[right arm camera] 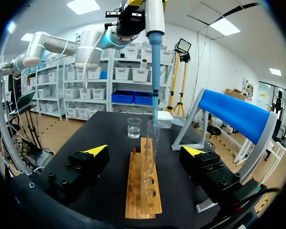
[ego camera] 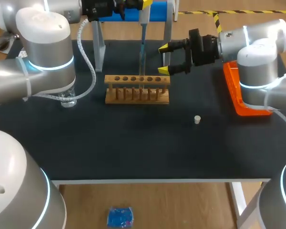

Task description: Invert the test tube, pick up the pipette, mount the tip to pipette, aspirate from beaker and dispense into the tube, eject the tip, return the pipette, and cap with the stopper.

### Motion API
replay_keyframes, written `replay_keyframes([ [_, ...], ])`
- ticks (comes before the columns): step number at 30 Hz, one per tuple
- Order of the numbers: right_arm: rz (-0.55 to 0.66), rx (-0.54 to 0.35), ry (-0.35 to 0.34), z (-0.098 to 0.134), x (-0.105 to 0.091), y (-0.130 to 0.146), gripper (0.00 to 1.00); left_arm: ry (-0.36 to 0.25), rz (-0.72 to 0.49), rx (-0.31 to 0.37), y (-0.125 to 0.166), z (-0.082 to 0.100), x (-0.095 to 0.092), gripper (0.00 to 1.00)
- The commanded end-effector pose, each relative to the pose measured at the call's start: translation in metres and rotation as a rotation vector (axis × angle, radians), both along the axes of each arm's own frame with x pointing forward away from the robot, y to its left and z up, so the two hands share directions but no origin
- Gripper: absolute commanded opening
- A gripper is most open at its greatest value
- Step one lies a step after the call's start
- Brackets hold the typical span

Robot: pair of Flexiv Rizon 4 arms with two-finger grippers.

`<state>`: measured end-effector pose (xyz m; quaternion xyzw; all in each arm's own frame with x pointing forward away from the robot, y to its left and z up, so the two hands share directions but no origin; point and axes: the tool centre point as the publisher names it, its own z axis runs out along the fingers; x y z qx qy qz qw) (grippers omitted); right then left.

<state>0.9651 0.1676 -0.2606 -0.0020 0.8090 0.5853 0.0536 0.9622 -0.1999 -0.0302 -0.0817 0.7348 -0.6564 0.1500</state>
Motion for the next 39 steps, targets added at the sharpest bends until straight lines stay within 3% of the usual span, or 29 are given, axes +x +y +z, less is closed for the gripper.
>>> replay_keyframes([
  [1, 0.001, -0.001, 0.0, 0.0, 0.0, 0.0, 1.0, 0.002, 0.003, -0.007, 0.0, 0.0, -0.001, 0.0],
  [8, 0.001, -0.001, 0.0, 0.0, 0.0, 0.0, 1.0, 0.032, -0.002, -0.008, -0.002, 0.0, -0.001, 0.0],
  [39, 0.001, -0.001, 0.0, 0.0, 0.0, 0.0, 1.0, 0.01, 0.016, -0.009, -0.004, 0.02, -0.006, 0.0],
])
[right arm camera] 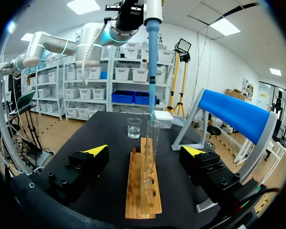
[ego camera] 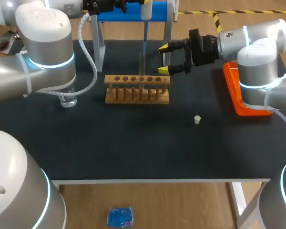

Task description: Invert the test tube, pick up the pipette, mount the tip to pipette, aspirate from beaker and dispense into the tube, eject the tip, return the pipette, and cap with the stopper.

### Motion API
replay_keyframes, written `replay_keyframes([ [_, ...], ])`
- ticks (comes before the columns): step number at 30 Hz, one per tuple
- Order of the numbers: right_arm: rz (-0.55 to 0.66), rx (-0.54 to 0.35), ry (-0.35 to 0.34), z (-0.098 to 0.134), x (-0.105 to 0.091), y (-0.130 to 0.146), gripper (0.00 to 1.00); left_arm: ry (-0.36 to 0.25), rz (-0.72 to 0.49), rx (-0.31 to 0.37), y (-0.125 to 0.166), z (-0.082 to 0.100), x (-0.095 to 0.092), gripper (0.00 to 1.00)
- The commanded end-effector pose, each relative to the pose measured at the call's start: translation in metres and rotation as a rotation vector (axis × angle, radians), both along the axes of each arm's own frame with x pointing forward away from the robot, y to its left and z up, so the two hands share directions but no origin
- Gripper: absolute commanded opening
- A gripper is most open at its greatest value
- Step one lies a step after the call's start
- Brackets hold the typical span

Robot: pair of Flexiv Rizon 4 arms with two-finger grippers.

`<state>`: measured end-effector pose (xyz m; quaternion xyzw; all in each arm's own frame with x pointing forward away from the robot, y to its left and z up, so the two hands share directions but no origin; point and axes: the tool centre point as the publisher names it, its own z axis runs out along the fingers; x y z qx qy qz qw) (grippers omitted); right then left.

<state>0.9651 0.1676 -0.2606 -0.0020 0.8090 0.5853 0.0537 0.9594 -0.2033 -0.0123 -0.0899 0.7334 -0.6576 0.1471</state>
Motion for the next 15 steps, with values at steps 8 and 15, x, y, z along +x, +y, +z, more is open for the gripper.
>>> replay_keyframes([
  [8, 0.001, -0.001, 0.0, 0.0, 0.0, 0.0, 1.0, -0.018, 0.016, -0.001, 0.001, 0.008, -0.006, 0.0],
  [15, 0.001, -0.001, 0.0, 0.0, 0.0, 0.0, 1.0, -0.062, 0.05, -0.008, 0.009, 0.019, -0.01, 0.0],
])
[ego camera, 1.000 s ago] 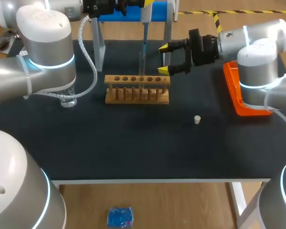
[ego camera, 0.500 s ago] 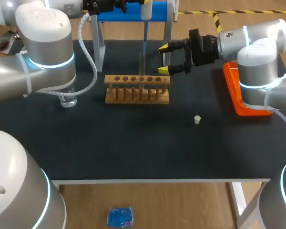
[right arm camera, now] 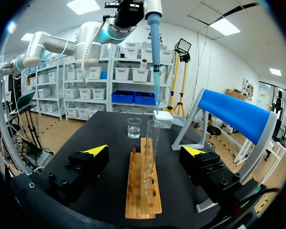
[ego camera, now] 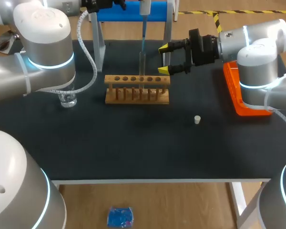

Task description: Invert the test tube, pick up the pipette, mount the tip to pipette, aspirate from beaker and dispense into the tube, eject the tip, return the pipette, and cap with the stopper.

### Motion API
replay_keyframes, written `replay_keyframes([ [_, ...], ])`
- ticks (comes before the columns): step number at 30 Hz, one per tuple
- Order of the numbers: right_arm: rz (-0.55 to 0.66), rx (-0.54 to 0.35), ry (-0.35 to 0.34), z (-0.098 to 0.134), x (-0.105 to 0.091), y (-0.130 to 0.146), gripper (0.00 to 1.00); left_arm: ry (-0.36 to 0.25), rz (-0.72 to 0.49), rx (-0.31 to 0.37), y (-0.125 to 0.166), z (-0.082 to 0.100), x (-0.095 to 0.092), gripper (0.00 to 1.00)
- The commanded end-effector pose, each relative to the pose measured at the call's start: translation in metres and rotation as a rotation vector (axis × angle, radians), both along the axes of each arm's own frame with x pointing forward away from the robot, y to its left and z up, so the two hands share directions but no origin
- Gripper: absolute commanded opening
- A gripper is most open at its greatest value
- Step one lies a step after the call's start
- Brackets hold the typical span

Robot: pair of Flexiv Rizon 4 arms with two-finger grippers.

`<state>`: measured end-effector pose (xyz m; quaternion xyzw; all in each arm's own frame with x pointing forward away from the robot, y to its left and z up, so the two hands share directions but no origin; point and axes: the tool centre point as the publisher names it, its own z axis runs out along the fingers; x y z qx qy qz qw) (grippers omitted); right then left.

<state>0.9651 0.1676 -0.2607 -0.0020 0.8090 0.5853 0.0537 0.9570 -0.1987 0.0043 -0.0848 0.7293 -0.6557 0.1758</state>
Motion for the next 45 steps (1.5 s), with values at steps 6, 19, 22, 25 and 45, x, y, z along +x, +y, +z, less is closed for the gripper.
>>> replay_keyframes([
  [6, 0.001, -0.001, 0.0, 0.0, 0.0, 0.0, 1.0, -0.04, 0.055, -0.015, 0.018, 0.01, -0.015, 0.0],
  [19, 0.001, -0.001, 0.0, 0.0, 0.0, 0.0, 1.0, 0.028, 0.085, 0.005, 0.072, 0.0, -0.057, 0.0],
  [22, 0.001, -0.001, 0.0, 0.0, 0.0, 0.0, 1.0, 0.076, 0.079, 0.018, 0.077, -0.012, -0.071, 0.0],
  [25, 0.001, -0.001, 0.0, 0.0, 0.0, 0.0, 1.0, 0.101, 0.087, 0.017, 0.079, -0.023, -0.086, 0.0],
  [45, 0.001, -0.001, 0.0, 0.0, 0.0, 0.0, 1.0, 0.035, -0.166, -0.008, 0.039, -0.082, -0.135, 0.0],
])
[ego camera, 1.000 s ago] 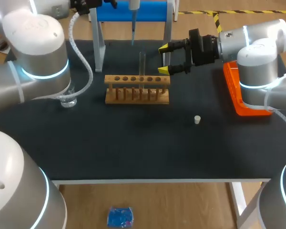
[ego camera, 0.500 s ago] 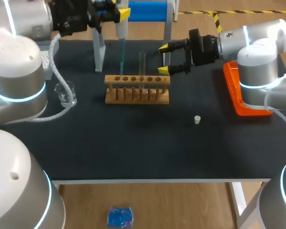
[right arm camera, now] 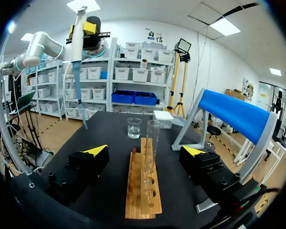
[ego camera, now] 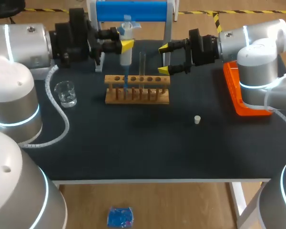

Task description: Invert the test tube, pick up the pipette, mount the tip to pipette, aspirate from beaker and dispense into the tube, eject the tip, return the pipette, and cap with the stopper.

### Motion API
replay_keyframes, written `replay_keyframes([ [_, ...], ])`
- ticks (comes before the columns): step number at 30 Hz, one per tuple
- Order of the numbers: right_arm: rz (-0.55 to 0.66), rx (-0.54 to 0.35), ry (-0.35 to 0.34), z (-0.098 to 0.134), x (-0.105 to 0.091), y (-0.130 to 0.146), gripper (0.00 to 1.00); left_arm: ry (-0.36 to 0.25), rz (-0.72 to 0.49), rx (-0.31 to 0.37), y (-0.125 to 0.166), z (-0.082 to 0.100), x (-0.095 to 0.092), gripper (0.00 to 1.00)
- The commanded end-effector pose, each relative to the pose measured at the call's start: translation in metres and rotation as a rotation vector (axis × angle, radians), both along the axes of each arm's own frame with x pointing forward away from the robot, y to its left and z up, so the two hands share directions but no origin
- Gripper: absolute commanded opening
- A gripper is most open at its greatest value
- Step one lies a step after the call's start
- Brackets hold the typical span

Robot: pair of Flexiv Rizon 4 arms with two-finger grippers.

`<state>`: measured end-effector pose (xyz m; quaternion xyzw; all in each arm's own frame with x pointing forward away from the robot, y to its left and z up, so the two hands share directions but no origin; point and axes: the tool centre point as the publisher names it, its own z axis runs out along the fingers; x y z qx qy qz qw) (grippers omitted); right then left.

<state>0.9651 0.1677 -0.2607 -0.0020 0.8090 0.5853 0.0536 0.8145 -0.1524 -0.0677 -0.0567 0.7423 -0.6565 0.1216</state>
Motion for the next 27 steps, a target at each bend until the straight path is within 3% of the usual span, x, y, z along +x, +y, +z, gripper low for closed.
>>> replay_keyframes([
  [1, 0.001, -0.001, 0.0, 0.0, 0.0, -0.001, 1.0, -0.008, -0.061, -0.022, -0.01, -0.012, 0.007, 0.0],
  [13, 0.001, -0.001, 0.0, 0.0, 0.0, -0.001, 1.0, 0.049, -0.087, -0.026, -0.028, -0.039, 0.009, 0.0],
  [27, 0.001, -0.001, 0.0, 0.0, 0.0, -0.001, 1.0, 0.036, -0.107, -0.009, -0.036, -0.037, 0.006, 0.0],
])
